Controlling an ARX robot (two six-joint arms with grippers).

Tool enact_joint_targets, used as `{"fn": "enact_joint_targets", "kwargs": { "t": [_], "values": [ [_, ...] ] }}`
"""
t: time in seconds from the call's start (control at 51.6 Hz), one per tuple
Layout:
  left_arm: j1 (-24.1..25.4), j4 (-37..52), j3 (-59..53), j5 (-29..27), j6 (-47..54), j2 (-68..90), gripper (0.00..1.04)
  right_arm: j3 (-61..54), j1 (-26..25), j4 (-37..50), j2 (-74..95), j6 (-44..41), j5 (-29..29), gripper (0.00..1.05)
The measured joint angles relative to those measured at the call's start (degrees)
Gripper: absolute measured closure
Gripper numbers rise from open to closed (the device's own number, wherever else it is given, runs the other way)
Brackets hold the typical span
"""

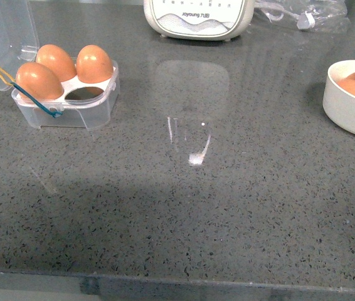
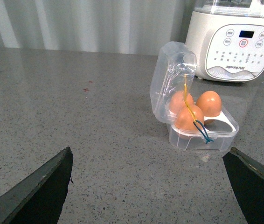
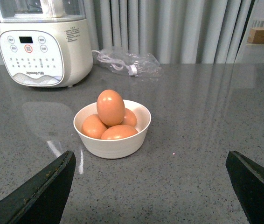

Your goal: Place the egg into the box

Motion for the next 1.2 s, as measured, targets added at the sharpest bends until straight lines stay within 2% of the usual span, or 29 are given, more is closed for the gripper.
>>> {"fn": "enact_joint_targets", "kwargs": {
  "t": [1.201],
  "values": [
    [0.0, 0.0, 0.0, 0.0, 0.0, 0.0, 0.07, 0.0, 0.0, 0.0, 0.0, 0.0, 0.0, 0.07]
  ]
}}
